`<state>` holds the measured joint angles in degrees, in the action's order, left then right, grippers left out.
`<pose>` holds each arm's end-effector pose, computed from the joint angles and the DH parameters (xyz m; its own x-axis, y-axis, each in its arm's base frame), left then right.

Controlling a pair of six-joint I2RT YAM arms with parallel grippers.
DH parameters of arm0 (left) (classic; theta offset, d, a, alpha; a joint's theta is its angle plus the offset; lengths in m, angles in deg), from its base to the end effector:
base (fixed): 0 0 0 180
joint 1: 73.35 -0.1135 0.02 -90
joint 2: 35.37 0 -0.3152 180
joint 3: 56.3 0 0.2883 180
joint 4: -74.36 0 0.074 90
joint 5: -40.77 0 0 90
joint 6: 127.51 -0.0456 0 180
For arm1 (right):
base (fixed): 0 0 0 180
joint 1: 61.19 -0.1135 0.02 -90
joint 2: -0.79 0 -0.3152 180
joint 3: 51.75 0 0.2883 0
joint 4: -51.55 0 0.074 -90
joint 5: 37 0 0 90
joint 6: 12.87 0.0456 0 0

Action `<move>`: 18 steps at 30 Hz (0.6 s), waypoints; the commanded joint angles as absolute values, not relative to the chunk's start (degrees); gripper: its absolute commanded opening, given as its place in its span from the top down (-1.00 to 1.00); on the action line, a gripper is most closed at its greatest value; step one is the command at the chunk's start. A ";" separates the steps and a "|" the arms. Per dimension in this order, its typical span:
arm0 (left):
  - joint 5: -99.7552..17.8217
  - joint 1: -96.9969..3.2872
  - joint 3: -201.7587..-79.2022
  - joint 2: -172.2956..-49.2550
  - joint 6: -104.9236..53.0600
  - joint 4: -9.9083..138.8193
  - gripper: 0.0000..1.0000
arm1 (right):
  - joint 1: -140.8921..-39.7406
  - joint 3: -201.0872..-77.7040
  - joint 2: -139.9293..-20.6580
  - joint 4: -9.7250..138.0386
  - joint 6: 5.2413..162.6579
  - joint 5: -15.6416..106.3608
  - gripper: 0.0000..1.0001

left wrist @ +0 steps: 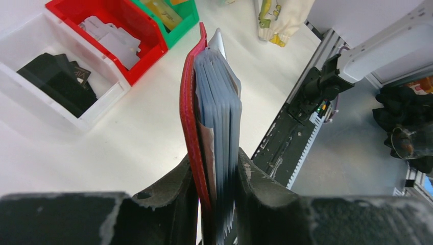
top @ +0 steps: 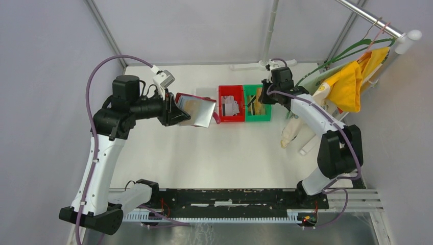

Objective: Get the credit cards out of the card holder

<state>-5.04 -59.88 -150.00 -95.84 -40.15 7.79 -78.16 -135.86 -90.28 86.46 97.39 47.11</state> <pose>0.1822 -0.0763 0.4871 -0.5001 0.1538 -0.8522 0.7572 0.5552 -0.3442 0.3821 0.1215 0.3140 -0.7247 0.1390 -0.6749 -0.1199 0.9391 0.3221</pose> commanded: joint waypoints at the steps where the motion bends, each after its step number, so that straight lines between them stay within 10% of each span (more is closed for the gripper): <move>1: 2.09 -59.95 -151.55 -94.28 -40.72 9.00 0.96 | -78.88 -138.27 -93.99 86.90 94.64 54.98 1.00; 18: 4.68 -59.92 -153.48 -93.70 -42.38 6.94 0.96 | -83.42 -144.81 -106.46 85.56 95.82 57.36 1.00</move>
